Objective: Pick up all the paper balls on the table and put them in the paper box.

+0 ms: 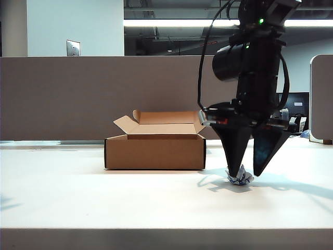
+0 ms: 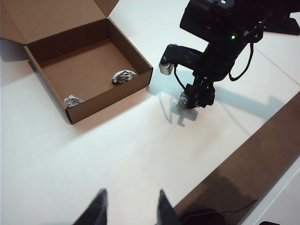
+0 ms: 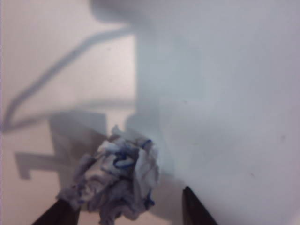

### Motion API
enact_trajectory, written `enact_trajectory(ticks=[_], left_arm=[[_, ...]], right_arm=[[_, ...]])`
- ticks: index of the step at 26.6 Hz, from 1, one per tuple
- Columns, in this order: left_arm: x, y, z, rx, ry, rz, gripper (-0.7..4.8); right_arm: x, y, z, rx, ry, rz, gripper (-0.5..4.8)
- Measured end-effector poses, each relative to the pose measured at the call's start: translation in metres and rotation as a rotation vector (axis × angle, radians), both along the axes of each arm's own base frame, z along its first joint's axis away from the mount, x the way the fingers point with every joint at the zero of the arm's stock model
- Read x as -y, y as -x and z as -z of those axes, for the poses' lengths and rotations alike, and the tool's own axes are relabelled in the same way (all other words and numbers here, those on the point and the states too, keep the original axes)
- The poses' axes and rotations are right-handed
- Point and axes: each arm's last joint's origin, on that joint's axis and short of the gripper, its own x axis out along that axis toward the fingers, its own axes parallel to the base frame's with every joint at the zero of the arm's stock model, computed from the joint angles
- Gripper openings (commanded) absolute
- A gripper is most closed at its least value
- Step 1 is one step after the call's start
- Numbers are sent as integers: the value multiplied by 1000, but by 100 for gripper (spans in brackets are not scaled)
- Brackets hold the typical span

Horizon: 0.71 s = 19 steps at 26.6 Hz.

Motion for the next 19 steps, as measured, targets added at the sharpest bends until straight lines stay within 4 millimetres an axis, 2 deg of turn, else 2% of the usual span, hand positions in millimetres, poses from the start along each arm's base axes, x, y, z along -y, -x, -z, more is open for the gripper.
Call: enact_trajectory(ticks=[2,7,10,16,19], left_arm=[[0,0,0,0,0,0,129],[0,0,0,0,0,0,129],[0,0,0,0,0,0,129],[0,0,0,0,0,0,129],[0,0,0,1,0,-1,129]], right_arm=[[-2,0,4,-13,-1,-4,299],[-5,0,10,-28,5,-10,133],[-6,-1,10,-22,1,-11,84],[-7,-4,8,11,-18,-27,70],[-10,-9,-2,48,-58,-33,70]])
